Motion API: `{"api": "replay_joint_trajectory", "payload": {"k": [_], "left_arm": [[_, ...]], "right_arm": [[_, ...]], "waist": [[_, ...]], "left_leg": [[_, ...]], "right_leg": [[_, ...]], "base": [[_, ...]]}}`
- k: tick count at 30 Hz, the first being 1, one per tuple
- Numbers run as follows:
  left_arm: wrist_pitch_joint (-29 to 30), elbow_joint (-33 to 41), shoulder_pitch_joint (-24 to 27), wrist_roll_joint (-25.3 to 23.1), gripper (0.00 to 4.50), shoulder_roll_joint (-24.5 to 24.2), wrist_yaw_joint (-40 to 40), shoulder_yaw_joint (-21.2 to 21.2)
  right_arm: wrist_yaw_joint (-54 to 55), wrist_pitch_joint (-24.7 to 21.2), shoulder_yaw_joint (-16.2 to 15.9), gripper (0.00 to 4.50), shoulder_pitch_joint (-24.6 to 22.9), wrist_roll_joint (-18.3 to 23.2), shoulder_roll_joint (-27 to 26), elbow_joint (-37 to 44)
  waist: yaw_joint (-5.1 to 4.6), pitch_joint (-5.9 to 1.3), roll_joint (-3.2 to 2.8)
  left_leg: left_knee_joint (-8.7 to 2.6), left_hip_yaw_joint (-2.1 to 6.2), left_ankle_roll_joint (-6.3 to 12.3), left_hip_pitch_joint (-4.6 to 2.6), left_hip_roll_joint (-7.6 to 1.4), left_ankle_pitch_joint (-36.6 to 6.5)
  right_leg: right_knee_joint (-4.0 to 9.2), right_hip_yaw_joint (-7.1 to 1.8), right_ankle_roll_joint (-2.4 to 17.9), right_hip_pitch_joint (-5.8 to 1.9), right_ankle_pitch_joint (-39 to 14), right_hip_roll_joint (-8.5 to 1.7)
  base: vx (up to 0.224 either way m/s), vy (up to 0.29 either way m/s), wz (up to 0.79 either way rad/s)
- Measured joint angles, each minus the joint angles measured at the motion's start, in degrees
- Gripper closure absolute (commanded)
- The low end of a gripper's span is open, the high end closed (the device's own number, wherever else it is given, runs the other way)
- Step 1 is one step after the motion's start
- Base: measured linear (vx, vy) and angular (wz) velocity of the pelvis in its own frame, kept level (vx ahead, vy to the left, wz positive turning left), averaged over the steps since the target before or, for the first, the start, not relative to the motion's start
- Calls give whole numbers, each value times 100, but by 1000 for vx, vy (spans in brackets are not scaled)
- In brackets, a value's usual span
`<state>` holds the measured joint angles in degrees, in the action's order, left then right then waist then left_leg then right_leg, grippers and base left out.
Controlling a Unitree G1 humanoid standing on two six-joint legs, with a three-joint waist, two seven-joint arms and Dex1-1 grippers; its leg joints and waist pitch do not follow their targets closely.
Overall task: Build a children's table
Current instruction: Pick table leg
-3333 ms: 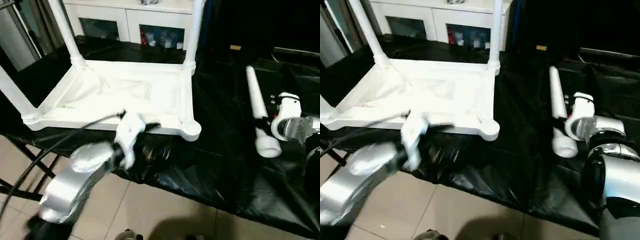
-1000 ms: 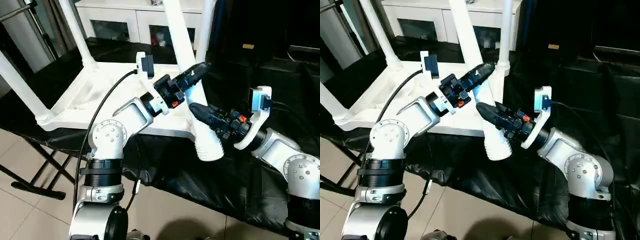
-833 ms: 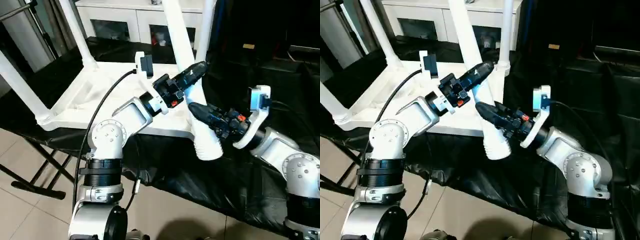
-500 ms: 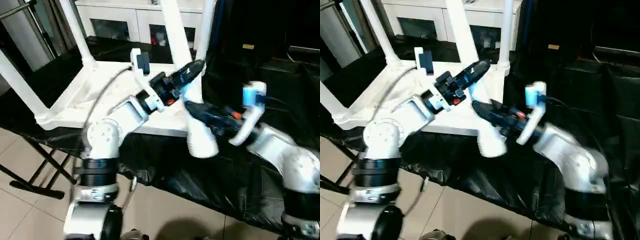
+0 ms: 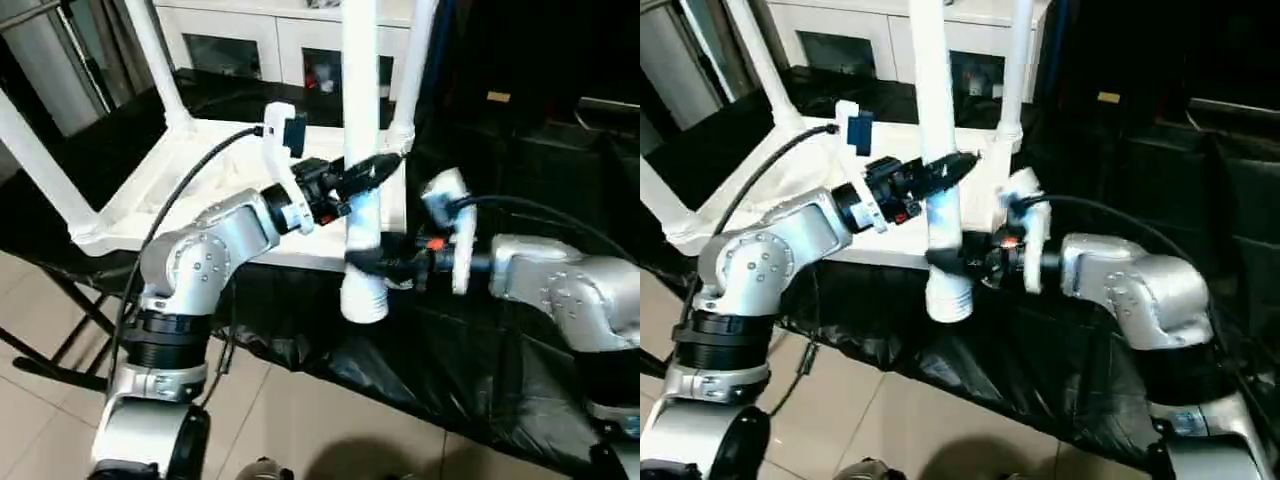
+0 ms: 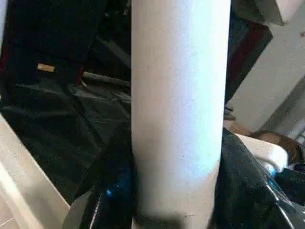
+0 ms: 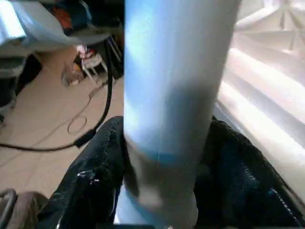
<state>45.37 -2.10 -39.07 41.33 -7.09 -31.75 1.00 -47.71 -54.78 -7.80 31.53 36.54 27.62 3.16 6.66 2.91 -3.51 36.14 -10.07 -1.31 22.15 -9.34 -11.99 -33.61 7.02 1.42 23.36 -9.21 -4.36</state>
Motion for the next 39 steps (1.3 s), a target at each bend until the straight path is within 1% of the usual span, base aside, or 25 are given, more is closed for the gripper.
{"api": "replay_joint_trajectory", "payload": {"k": [5,11,19,29,30,32,34,39], "left_arm": [[1,78,0,-45,266,-51,-118,-113],[36,113,0,-44,266,-71,-303,-192],[83,142,0,16,266,-60,-434,-193],[98,144,0,16,266,-82,-500,-195],[98,144,0,16,266,-84,-500,-195],[98,143,0,16,266,-91,-500,-194],[108,143,0,16,266,-92,-500,-195],[113,142,0,15,266,-94,-500,-195]], "right_arm": [[-90,-12,-91,183,12,-15,-7,-89],[-223,-138,-135,183,15,9,-21,-120],[-272,-198,-136,183,12,112,-102,-133],[-291,-214,-135,183,5,117,-146,-135],[-291,-214,-136,212,4,117,-147,-136],[-317,-218,-137,222,1,118,-152,-136],[-333,-218,-151,244,1,118,-161,-133],[-334,-218,-157,257,1,115,-164,-132]], "waist": [[17,12,22],[14,12,21],[10,12,21],[18,12,21],[19,12,21],[19,12,21],[19,12,21],[25,12,21]], "left_leg": [[8,0,-3,-3,0,4],[8,0,-20,-8,0,10],[8,0,-35,-9,-2,21],[7,0,-34,-7,-2,23],[7,0,-34,-7,-2,23],[8,0,-34,-7,-2,23],[8,0,-34,-7,-2,23],[8,0,-34,-7,-2,24]], "right_leg": [[-25,-6,1,0,0,-1],[-41,-7,2,0,0,-2],[-49,-7,7,0,3,-2],[-50,-7,8,0,4,-2],[-50,-7,8,0,4,-2],[-50,-7,8,0,4,-2],[-50,-7,8,0,4,-2],[-51,-7,8,0,4,-2]], "base": [[0,0,0],[0,0,0],[0,0,0],[0,0,0],[0,0,0],[0,0,0],[0,0,0],[0,0,0]]}}
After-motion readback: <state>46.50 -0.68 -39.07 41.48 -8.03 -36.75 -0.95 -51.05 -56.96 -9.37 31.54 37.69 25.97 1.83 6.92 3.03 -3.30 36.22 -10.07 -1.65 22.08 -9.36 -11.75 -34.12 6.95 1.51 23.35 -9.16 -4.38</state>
